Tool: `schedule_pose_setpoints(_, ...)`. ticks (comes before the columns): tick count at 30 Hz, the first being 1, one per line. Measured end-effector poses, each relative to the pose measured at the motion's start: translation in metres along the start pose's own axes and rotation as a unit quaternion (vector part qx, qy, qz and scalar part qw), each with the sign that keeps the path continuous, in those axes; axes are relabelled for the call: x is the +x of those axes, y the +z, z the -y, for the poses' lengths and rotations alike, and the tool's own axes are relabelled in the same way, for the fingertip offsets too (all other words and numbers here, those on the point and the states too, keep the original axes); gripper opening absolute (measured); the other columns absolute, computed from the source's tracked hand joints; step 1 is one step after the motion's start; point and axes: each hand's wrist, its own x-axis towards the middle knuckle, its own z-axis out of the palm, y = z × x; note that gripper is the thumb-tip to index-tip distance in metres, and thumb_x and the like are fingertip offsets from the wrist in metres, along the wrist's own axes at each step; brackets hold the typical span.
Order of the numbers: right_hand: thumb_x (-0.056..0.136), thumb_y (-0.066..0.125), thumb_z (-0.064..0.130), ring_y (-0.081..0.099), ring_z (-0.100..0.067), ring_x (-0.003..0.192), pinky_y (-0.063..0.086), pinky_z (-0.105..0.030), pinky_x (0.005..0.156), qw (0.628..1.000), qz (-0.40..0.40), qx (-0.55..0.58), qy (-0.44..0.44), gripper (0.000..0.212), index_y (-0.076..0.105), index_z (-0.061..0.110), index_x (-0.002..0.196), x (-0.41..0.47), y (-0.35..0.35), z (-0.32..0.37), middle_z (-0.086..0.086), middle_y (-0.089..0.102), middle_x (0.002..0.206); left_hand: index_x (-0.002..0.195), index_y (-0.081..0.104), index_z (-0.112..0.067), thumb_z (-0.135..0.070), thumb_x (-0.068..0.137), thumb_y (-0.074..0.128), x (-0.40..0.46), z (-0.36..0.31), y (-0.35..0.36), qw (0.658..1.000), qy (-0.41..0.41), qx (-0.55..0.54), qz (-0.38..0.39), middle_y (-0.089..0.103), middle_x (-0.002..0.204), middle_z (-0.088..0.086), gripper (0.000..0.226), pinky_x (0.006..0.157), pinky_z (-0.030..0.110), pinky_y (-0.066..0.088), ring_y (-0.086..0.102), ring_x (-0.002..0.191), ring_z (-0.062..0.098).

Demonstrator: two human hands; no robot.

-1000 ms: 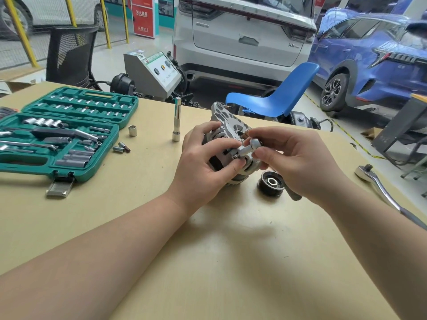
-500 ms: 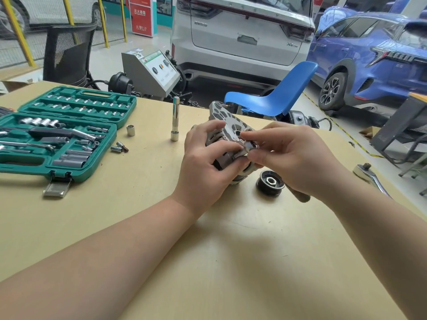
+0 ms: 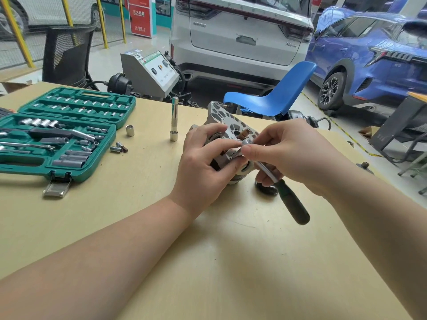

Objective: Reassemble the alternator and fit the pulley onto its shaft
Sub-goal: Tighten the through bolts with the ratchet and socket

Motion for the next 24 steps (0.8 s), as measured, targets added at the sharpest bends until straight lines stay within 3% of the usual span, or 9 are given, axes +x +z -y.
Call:
schedule_pose_setpoints(3,0.092,0.079,0.037,0.077,-0.025,0.057,0.066,-0.045,0.058,1.0,0.001,-0.021,0.0,0.023,0.073,0.015,0.089,0.0,0.002,0.001,-0.005,0.077,0.068,0.102,0.085,-0.011,-0.02,0.089,0.09,0.0,0.003,0.001,1.0,-0.001,-0.008,-0.003,0.067,0.129,0.01,0.017,0.103,0.048,0.052,0.06,0.125,0.031)
schedule_pose_setpoints(7,0.095,0.072,0.041,0.071,-0.003,0.058,0.057,-0.029,0.059,0.973,-0.018,-0.197,-0.121,0.011,0.072,0.029,0.095,0.002,-0.005,-0.002,0.01,0.074,0.07,0.097,0.085,-0.006,-0.019,0.089,0.089,0.002,0.004,0.003,1.0,0.01,-0.014,-0.004,0.07,0.128,0.009,0.016,0.104,0.052,0.051,0.061,0.124,0.034)
schedule_pose_setpoints(9,0.095,0.073,0.034,0.068,-0.005,0.071,0.054,-0.031,0.067,0.949,-0.012,-0.267,-0.167,0.011,0.071,0.034,0.105,0.003,-0.011,-0.001,0.013,0.073,0.08,0.098,0.085,-0.006,-0.017,0.089,0.088,0.002,0.004,0.003,1.0,0.014,-0.017,-0.003,0.071,0.128,0.008,0.015,0.106,0.05,0.049,0.06,0.124,0.036)
schedule_pose_setpoints(12,0.092,0.076,0.027,0.07,-0.012,0.08,0.058,-0.038,0.078,0.941,0.007,-0.276,-0.197,0.018,0.071,0.033,0.109,0.005,-0.015,-0.001,0.013,0.075,0.086,0.096,0.084,-0.006,-0.016,0.088,0.089,0.001,0.006,0.002,1.0,0.021,-0.016,-0.001,0.071,0.126,0.009,0.014,0.108,0.048,0.049,0.059,0.124,0.038)
schedule_pose_setpoints(18,0.09,0.075,0.043,0.067,-0.006,0.068,0.059,-0.038,0.071,0.95,-0.022,-0.268,-0.16,0.012,0.067,0.036,0.094,-0.002,-0.003,-0.001,0.014,0.07,0.075,0.097,0.079,-0.004,-0.018,0.086,0.091,-0.001,0.012,0.0,0.999,0.047,-0.003,0.0,0.072,0.125,0.011,0.022,0.108,0.052,0.048,0.062,0.122,0.04)
schedule_pose_setpoints(24,0.097,0.069,0.046,0.071,-0.007,0.049,0.064,-0.036,0.056,0.979,-0.013,-0.196,-0.057,0.024,0.068,0.024,0.088,-0.001,0.006,0.011,0.007,0.074,0.061,0.103,0.082,-0.006,-0.018,0.089,0.09,0.0,0.018,0.002,0.999,0.034,-0.013,0.006,0.073,0.131,0.009,0.02,0.111,0.055,0.048,0.059,0.133,0.038)
